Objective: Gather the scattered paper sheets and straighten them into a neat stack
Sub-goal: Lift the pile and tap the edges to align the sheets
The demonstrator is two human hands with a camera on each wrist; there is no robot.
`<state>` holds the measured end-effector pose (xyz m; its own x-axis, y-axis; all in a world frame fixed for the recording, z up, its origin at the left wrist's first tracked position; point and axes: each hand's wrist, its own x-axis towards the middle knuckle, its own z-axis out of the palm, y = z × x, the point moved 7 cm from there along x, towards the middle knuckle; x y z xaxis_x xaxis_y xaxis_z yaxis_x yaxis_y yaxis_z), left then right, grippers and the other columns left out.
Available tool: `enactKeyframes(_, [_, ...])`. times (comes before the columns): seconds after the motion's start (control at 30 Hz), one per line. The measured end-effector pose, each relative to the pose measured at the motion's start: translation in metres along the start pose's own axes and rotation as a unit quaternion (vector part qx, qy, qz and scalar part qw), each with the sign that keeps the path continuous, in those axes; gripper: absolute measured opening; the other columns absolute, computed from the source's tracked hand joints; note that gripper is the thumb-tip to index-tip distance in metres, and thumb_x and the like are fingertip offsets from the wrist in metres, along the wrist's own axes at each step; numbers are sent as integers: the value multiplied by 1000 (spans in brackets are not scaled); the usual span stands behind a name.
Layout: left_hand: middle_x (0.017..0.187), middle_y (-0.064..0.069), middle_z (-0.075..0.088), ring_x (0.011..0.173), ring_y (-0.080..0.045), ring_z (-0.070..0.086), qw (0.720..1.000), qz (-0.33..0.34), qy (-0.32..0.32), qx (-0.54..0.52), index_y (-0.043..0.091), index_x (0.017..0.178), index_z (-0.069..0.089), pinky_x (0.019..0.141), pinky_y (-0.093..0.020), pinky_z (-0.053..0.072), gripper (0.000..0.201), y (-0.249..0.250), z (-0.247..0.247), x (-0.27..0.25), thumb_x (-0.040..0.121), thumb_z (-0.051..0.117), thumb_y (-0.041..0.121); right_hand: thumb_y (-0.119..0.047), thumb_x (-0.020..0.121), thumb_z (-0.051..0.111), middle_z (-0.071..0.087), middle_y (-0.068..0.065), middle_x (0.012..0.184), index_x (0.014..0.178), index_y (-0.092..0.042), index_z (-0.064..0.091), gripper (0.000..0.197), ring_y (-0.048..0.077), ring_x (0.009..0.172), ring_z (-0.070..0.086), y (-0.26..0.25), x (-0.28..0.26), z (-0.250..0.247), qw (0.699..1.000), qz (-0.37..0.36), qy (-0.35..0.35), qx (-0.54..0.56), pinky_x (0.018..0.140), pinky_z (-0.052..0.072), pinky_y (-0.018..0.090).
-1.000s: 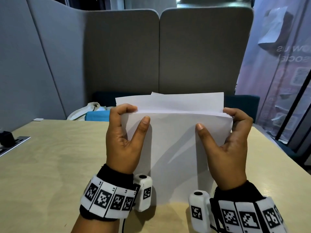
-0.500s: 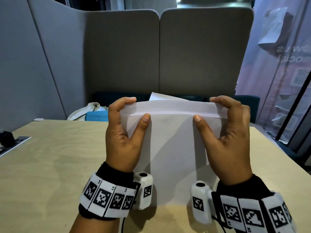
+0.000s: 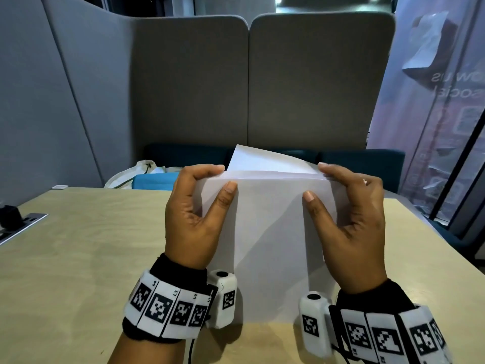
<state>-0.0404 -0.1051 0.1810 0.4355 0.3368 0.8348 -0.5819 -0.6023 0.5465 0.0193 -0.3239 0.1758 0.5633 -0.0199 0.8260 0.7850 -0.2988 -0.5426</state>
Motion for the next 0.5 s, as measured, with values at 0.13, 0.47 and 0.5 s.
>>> enactKeyframes(0.13, [110, 44, 45, 105, 13, 50, 1000, 2, 7, -12, 28, 117, 46, 80, -4, 46, 39, -2, 2, -3, 85, 68, 28, -30, 87, 62, 45, -2, 119, 120, -40, 47, 38, -19, 107, 40, 2, -3, 2, 1000, 1, -8, 5, 85, 35, -6])
enactKeyframes(0.47, [109, 41, 40, 103, 4, 55, 998, -31, 31, -55, 31, 113, 34, 77, -11, 52, 53, -7, 0, -7, 79, 74, 28, -25, 88, 66, 36, -38, 125, 135, -41, 27, 63, -16, 112, 45, 9, -8, 3, 995, 54, -21, 78, 83, 43, -1])
enactKeyframes(0.5, [111, 40, 42, 104, 2, 57, 996, -49, 33, -73, 36, 113, 31, 78, -13, 53, 57, -11, 0, -8, 77, 76, 29, -22, 87, 65, 38, -39, 124, 136, -42, 24, 68, -15, 110, 49, 12, -9, 2, 991, 76, -15, 111, 80, 45, 1])
